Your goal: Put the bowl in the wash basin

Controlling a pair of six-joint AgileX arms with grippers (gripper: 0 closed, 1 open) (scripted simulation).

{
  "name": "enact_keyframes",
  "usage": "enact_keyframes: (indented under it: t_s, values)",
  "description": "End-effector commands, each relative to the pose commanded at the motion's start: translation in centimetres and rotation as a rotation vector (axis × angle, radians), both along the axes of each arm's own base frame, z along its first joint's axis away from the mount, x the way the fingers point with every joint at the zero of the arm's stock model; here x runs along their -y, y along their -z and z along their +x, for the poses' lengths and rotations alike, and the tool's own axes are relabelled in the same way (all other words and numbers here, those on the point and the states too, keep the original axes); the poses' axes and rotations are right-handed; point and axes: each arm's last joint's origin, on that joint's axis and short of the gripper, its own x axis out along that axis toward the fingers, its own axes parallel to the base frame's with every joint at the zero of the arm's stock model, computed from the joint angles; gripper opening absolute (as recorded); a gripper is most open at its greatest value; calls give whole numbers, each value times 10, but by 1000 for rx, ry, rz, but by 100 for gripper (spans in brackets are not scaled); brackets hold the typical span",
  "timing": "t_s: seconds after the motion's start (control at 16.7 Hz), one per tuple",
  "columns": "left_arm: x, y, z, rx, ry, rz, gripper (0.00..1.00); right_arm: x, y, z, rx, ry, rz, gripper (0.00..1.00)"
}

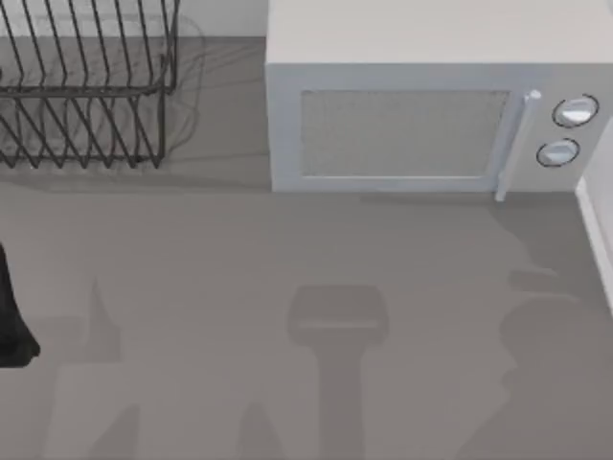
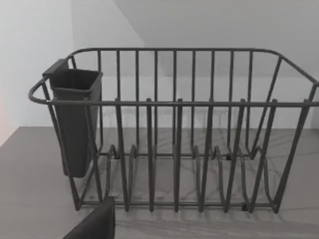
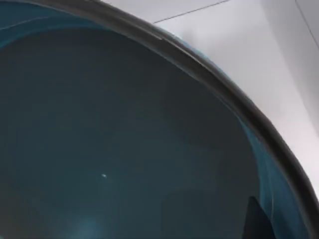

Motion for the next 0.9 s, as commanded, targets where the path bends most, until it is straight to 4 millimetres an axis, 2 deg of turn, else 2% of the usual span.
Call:
enact_keyframes:
  t_s: [0.24, 0.48, 0.72, 0.9]
  values:
    - [0, 0, 0, 0, 0, 0, 100, 23, 3, -14, 316, -5, -131, 0]
    - [0, 0, 0, 0, 0, 0, 100, 24, -7, -28, 559, -49, -236, 0]
    - [0, 0, 0, 0, 0, 0, 100, 16, -18, -37, 698, -92, -283, 0]
    - [0, 0, 0, 0, 0, 0, 100, 15, -20, -38, 717, -99, -288, 0]
